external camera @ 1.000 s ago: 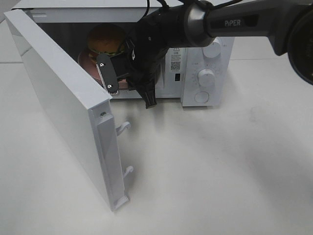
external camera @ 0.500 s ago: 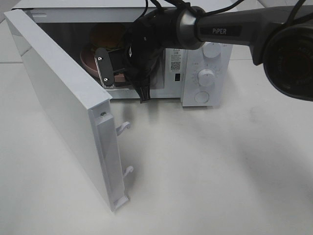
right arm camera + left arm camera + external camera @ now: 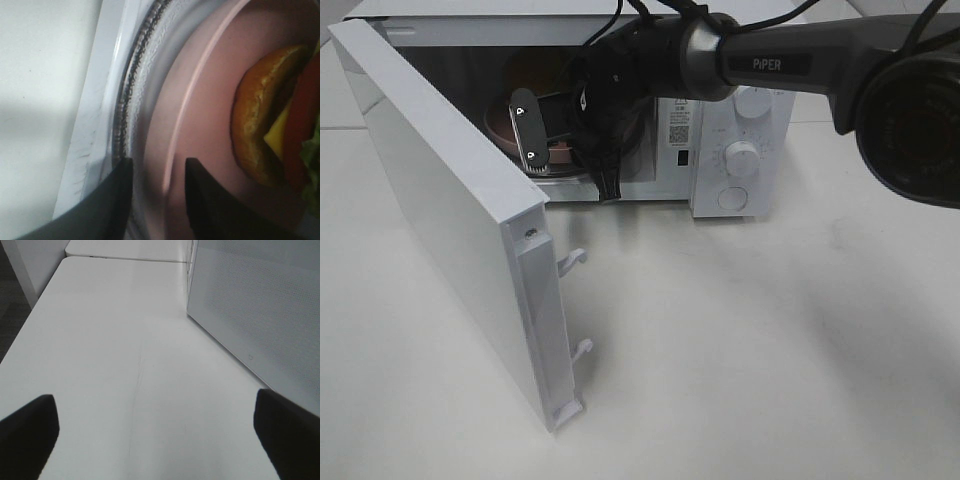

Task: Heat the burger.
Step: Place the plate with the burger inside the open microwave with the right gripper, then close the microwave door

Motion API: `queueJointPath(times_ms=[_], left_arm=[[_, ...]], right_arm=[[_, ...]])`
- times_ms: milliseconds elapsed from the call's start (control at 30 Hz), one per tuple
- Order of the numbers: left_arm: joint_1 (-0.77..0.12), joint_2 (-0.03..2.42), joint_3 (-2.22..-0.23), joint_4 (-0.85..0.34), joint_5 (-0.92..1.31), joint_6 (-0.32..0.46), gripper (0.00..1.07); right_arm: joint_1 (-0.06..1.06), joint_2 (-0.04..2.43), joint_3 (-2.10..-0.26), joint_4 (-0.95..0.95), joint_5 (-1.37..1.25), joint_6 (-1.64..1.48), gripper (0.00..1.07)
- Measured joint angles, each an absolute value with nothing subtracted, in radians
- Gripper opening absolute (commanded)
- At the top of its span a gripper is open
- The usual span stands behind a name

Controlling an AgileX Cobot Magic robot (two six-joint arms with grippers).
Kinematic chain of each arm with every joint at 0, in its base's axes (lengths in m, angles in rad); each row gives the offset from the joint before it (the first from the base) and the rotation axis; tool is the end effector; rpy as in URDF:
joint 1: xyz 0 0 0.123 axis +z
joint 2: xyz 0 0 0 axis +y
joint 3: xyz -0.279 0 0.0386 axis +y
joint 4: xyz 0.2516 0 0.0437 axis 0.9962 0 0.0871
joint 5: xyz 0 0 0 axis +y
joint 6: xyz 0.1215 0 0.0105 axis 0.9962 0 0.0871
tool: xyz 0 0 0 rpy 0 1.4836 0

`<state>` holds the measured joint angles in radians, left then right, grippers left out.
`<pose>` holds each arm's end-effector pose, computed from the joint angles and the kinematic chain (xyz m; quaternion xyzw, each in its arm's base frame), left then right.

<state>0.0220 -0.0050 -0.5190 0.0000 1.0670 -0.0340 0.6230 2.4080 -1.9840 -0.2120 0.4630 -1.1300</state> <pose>0.0262 0.0006 0.2701 -0.0238 0.8482 -0.0032 0.5291 0.4661 0.3207 0.1311 -0.7529 0.5358 -0.1706 0.3421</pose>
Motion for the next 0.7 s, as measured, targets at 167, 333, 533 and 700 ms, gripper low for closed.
queueJointPath(times_ms=[167,333,533,700], left_arm=[[0.022,-0.005,-0.519,0.0,1.067,-0.034,0.98],[0.022,-0.005,-0.519,0.0,1.067,-0.034,0.98],[0.022,-0.005,-0.519,0.0,1.067,-0.034,0.98],[0.022,-0.005,-0.519,0.0,1.067,-0.034,0.98]], right_arm=[[0.623,2.398,-1.967,-0.201,0.459,-1.13,0.53],[0.623,2.348,-1.869,-0.16,0.393,-1.13,0.59],[0.623,2.278,-1.771,-0.15,0.318,-1.121,0.72],[0.623,2.216,-1.679,-0.149,0.297,-1.119,0.77]])
